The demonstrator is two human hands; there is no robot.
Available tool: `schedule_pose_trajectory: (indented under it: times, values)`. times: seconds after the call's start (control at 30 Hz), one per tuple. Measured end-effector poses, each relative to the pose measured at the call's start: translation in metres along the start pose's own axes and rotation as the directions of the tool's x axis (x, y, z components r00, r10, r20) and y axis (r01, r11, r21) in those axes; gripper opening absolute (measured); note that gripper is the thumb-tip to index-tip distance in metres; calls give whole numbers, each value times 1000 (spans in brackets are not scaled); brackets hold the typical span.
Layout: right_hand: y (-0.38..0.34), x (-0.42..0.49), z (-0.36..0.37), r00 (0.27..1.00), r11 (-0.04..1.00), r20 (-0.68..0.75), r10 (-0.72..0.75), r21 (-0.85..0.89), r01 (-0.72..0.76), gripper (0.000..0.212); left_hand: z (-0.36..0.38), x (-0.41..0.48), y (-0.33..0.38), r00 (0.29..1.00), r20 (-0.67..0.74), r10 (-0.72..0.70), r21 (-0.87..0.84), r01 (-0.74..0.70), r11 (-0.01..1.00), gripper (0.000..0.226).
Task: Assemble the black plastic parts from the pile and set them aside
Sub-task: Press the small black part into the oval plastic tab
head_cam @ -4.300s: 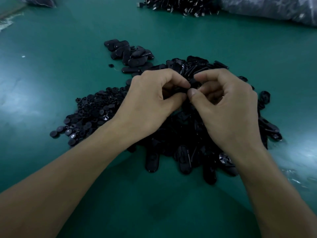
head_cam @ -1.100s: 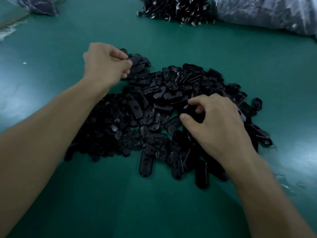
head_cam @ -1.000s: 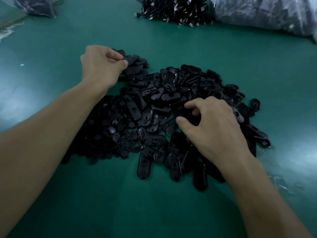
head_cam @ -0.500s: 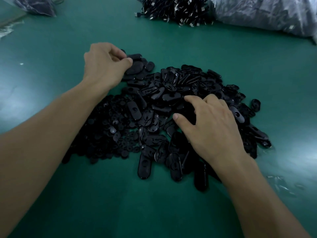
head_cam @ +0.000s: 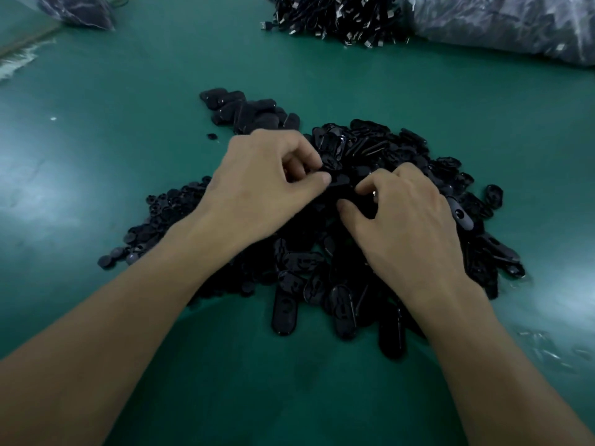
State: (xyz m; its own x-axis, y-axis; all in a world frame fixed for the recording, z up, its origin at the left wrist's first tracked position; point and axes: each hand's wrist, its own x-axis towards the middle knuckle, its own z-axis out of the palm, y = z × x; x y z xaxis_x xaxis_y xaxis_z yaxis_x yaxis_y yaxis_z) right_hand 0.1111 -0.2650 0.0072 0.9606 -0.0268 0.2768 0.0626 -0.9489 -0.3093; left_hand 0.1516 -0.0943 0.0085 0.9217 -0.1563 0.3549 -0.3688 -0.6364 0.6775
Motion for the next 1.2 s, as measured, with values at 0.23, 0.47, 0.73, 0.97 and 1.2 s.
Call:
schedule_pose_trajectory:
  times: [0.23,0.47,0.73,0.97,1.2]
  values:
    - [1,-6,-4,998,997,-7,56,61,-56,25,-6,-8,-3,989,132,71,137,-89,986,26]
    - [-1,-9,-3,999,999,-6,42,-1,-42,29,-2,-9,2,986,159,48,212,-81,974,30]
    - [-2,-8,-1,999,999,-7,51,-9,-51,26,1,-9,-1,991,131,25,185,-49,981,35]
    - [-2,-8,-4,999,994,17,43,102,-45,33,5,-6,-1,996,60,63,229,-76,970,40]
    - [8,-6,-12,994,963,-48,98,258,-82,22,6,-9,-2,995,41,87,206,-94,974,33]
